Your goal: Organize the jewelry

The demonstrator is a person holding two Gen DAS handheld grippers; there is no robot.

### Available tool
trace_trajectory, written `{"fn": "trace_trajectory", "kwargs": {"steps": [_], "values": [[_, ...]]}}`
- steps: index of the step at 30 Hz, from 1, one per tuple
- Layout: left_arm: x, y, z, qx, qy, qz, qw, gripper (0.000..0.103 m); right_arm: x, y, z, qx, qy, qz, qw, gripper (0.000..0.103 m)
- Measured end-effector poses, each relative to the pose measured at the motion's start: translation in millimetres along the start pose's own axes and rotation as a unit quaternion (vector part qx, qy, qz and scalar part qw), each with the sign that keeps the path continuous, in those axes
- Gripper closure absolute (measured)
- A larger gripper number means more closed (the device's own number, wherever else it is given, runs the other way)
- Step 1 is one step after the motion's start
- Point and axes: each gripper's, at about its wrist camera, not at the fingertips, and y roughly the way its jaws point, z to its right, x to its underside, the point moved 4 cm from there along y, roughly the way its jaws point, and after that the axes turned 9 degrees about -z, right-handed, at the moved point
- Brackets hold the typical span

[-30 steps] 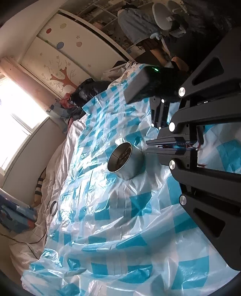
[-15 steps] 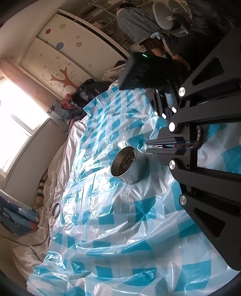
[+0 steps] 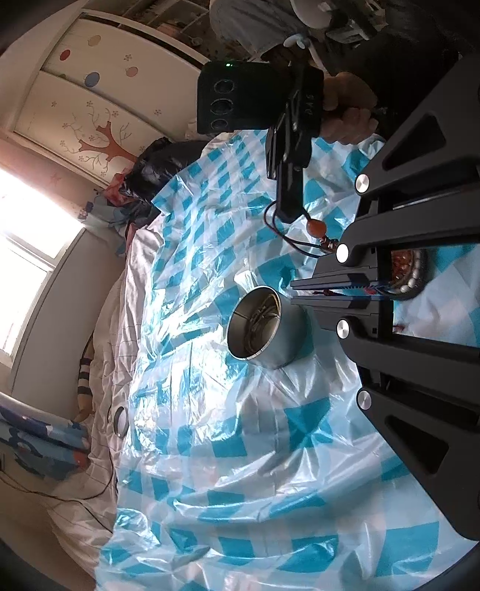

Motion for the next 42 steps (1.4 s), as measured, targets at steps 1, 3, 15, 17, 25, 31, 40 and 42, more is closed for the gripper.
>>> {"fn": "trace_trajectory", "kwargs": {"steps": [1,3,15,17,25,31,40,42], "values": [[-2,2,3,-0.001,0.001,0.001,1.0000,0.101,0,-2,4,-0.001,0.006,0.004,1.000,0.099],[-8,5,8,-0.002,0.001,0.003,1.0000,0.101,-3,-8,11,0.001,0.020,0.017,1.000,0.099],[-43,19,31,-0.015,0.008,0.029,0.9994,0.101,-24,-32,47,-0.009,0.095,0.098,0.991,0.099],[-51,23,33,-0.010,0.005,0.035,0.9993,0.101,-27,-33,55,-0.011,0.112,0.110,0.988,0.099],[-79,42,37,0.005,-0.008,0.051,0.9987,0.101,-37,-32,72,-0.016,0.158,0.141,0.977,0.099],[-92,59,35,0.001,-0.014,0.053,0.9985,0.101,-41,-22,84,-0.025,0.185,0.147,0.971,0.099],[-95,106,-1,-0.040,-0.058,0.004,0.9975,0.091,-44,-1,92,-0.004,0.195,0.133,0.972,0.098],[-88,117,-13,-0.081,-0.075,-0.030,0.9934,0.072,-45,7,93,-0.001,0.195,0.127,0.973,0.098]]}}
